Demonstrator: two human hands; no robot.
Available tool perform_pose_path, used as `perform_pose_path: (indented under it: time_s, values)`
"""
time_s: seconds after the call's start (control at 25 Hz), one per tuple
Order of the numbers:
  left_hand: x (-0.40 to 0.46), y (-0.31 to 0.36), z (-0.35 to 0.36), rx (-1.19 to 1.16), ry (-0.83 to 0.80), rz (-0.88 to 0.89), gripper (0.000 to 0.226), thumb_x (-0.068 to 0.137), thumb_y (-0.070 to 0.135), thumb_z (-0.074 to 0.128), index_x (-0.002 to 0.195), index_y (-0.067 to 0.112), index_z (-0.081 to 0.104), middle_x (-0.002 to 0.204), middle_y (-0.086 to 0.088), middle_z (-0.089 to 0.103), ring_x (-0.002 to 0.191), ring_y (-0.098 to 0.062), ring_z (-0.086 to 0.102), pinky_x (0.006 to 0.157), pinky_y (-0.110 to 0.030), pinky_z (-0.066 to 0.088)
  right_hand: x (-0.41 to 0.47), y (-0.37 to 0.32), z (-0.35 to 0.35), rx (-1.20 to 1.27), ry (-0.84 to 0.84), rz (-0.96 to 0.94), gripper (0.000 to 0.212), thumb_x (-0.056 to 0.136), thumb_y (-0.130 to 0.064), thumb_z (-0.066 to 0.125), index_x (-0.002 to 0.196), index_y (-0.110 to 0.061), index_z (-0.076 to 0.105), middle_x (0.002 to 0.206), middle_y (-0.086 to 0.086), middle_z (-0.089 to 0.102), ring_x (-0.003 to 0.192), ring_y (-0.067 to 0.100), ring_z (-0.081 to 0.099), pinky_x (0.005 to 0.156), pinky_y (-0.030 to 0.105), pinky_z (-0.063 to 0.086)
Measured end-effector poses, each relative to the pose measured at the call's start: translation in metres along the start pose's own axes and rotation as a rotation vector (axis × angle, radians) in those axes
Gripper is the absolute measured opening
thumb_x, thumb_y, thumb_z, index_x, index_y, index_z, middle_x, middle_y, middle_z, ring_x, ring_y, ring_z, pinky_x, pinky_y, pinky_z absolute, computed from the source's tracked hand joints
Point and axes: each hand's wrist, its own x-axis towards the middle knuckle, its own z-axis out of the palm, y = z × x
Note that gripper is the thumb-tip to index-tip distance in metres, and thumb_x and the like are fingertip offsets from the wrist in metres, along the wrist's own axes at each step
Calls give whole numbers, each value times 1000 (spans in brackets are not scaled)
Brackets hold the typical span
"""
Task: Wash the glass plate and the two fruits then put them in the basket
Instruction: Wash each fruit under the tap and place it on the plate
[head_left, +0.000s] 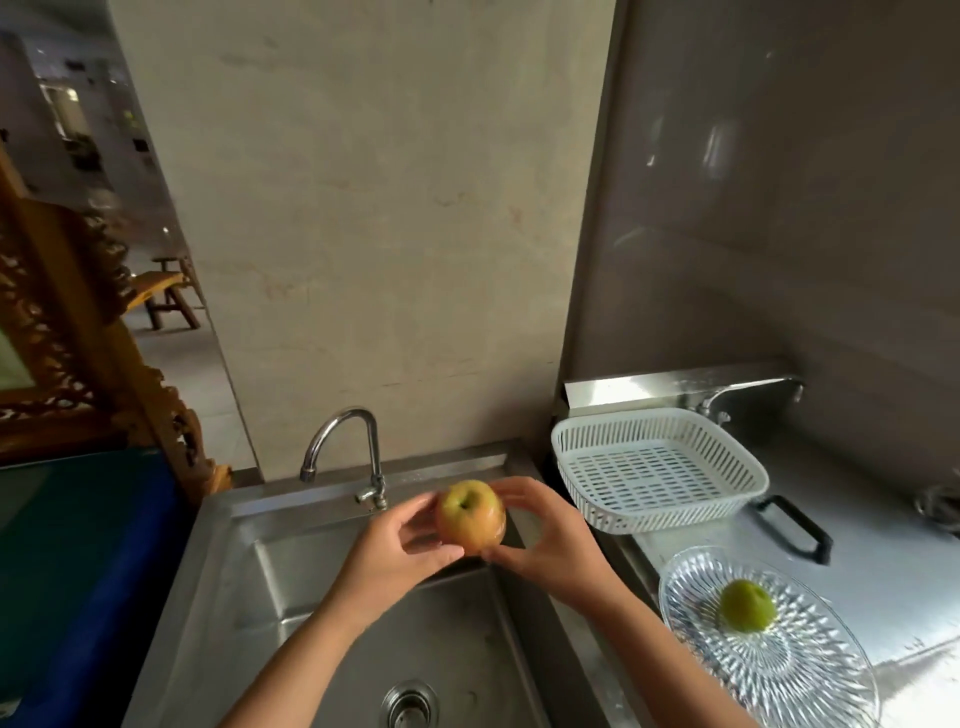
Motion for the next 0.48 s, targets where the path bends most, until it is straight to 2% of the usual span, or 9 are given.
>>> perform_pose_path:
  time_s: [0.16,0.24,0.28,0.36,0.48]
  values:
    - [-15,0,2,6,-38,39,59,61,-6,79,102,32,60,93,12,74,94,0,68,76,-11,52,-28,-8,7,-49,66,22,54,61,-21,80,101,-46,53,104,-24,63,99,-11,60,85,8,46]
    - [-20,1,3,54,-58,64,57,60,-1,81,100,36,61,97,22,73,96,0,67,81,-13,52,-39,-10,9,-49,66,64,53,62,-23,80,101,-46,53,101,-30,61,97,-16,58,88,11,47]
    - [-23,1,5,80,-54,73,57,60,1,81,98,39,61,98,28,71,95,3,66,84,-13,52,-44,-11,10,-62,57,102,52,62,-25,79,104,-43,54,99,-34,59,97,-19,56,94,19,47]
    - [-29,1,12,113,-50,112,58,58,3,82,97,40,60,100,33,68,94,7,65,87,-11,50,-54,-9,11,-103,58,167,52,63,-31,76,110,-36,55,98,-40,56,97,-23,52,109,36,32]
    - [-35,0,28,186,-65,176,59,56,9,85,97,43,60,99,26,70,100,1,64,88,-7,46,-72,-4,5,-206,92,227,54,65,-44,71,115,-36,52,114,-29,59,110,-13,50,114,48,9]
